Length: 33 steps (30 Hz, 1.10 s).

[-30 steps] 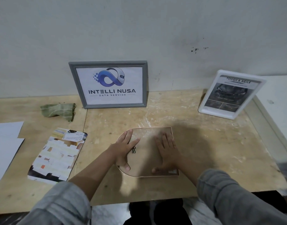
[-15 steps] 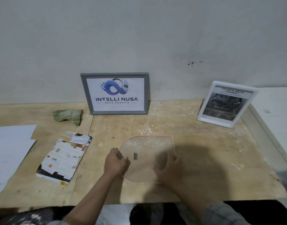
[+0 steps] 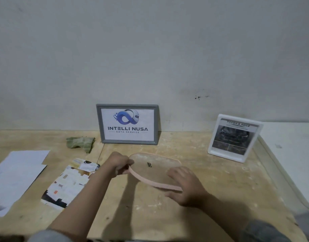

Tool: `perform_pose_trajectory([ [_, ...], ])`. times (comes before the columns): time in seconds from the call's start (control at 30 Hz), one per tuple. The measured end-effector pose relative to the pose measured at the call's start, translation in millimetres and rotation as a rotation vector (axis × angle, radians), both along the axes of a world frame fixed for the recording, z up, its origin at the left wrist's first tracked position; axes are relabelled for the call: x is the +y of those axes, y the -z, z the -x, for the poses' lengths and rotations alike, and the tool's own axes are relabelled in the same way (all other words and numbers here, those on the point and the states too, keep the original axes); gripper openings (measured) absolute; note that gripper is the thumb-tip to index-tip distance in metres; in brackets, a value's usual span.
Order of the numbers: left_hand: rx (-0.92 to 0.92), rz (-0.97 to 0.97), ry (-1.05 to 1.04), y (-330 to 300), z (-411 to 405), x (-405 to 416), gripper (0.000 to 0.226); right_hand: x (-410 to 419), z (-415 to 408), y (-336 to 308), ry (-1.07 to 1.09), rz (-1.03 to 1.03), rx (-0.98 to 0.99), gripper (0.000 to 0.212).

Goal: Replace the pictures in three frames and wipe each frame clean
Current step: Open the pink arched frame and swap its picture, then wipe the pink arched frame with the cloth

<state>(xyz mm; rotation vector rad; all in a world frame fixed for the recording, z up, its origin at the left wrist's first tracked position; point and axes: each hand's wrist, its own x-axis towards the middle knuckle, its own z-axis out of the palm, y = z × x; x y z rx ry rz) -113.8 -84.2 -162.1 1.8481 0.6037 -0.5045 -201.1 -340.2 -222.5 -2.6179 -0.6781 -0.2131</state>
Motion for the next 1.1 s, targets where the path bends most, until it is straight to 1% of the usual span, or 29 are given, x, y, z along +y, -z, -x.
perform_pose_trajectory([
  [0.03,0.006,0.021,-0.004,-10,-3,-3,0.012,-2,-3,-7,-0.066,0.058,-0.114,0.058],
  [0.1,0.017,0.084,-0.013,-28,-8,-8,0.012,-8,-11,-19,-0.137,0.042,-0.308,0.042],
  [0.17,0.012,0.133,-0.050,-41,-11,-13,0.013,-12,-19,-28,-0.111,-0.041,-0.419,0.034],
  [0.23,-0.005,0.190,-0.106,-51,-14,-18,0.011,-15,-31,-36,-0.031,-0.094,-0.445,0.025],
  [0.27,-0.019,0.230,-0.131,-56,-14,-20,0.014,-16,-37,-41,0.010,-0.119,-0.417,0.022],
  [0.33,-0.061,0.296,-0.157,-62,-16,-23,0.033,-19,-47,-54,0.091,-0.213,-0.325,0.026],
  [0.4,-0.099,0.269,-0.177,-60,-16,-26,0.048,-21,-57,-67,0.172,-0.357,-0.204,0.025],
  [0.43,-0.109,0.237,-0.181,-54,-14,-27,0.050,-22,-61,-72,0.194,-0.435,-0.131,0.021],
  [0.5,-0.096,0.180,-0.175,-41,-5,-29,0.050,-21,-69,-78,0.222,-0.585,0.008,0.024],
  [0.57,-0.060,0.180,-0.149,-27,8,-29,0.046,-14,-77,-80,0.251,-0.711,0.112,0.031],
  [0.67,-0.092,0.174,-0.163,-12,28,-13,0.019,11,-91,-72,0.276,-0.829,0.260,0.035],
  [0.7,-0.118,0.158,-0.189,-7,33,-5,0.013,21,-97,-68,0.278,-0.851,0.308,0.035],
  [0.77,-0.169,0.154,-0.253,2,43,18,0.013,45,-106,-59,0.269,-0.887,0.406,0.034],
  [0.8,-0.195,0.185,-0.280,6,49,32,0.014,61,-110,-54,0.274,-0.904,0.459,0.034],
  [0.87,-0.227,0.250,-0.320,12,57,54,0.018,87,-118,-41,0.302,-0.920,0.553,0.033],
  [0.93,-0.251,0.265,-0.371,17,62,77,0.022,119,-125,-27,0.317,-0.915,0.653,0.031],
  [1.03,-0.279,0.203,-0.487,24,64,120,0.022,176,-137,-5,0.330,-0.836,0.764,0.030],
  [1.1,-0.292,0.158,-0.575,31,63,152,0.022,213,-149,14,0.321,-0.756,0.832,0.036],
])
